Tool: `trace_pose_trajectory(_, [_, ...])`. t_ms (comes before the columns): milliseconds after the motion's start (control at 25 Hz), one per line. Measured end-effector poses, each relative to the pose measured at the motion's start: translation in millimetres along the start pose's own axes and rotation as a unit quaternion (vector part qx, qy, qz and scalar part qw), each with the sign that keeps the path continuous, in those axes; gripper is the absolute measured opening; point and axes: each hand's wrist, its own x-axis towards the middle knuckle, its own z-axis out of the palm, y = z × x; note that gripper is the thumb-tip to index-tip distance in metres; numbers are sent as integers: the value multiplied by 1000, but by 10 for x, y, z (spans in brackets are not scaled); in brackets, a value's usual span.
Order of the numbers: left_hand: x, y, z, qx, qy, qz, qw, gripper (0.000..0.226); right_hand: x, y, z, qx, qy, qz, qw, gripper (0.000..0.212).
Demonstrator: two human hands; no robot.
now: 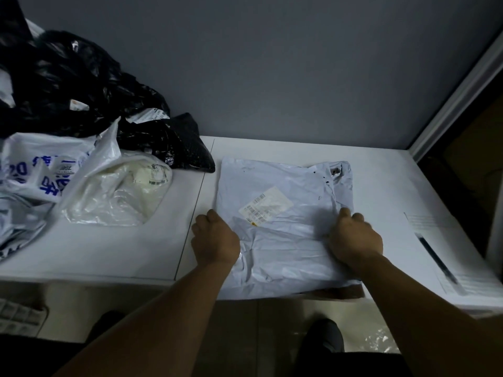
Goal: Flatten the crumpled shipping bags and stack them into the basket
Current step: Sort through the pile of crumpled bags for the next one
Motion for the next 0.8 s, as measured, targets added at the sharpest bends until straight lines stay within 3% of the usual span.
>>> trace_pose_trajectory(120, [-63, 121, 90, 69, 29, 127, 989, 55, -58, -171, 66, -36, 32, -79, 996, 62])
trace_pose_trajectory(200, [-97, 173, 235, 110, -43, 167, 979, 59, -93, -270, 252, -63, -28, -139, 988, 75])
trace_pose_trajectory(280, [-81, 114, 367, 142, -112, 152, 972, 67, -60, -224, 434, -82, -76, -146, 983, 82])
trace_pose_trajectory(360, [-58, 0, 454, 160, -133, 142, 968, 75, -13, -115, 533, -87, -88, -143, 982, 86])
trace_pose_trajectory(800, [-76, -29, 341, 132, -134, 165, 968, 82, 3, -146, 431, -97, -62, -142, 983, 94])
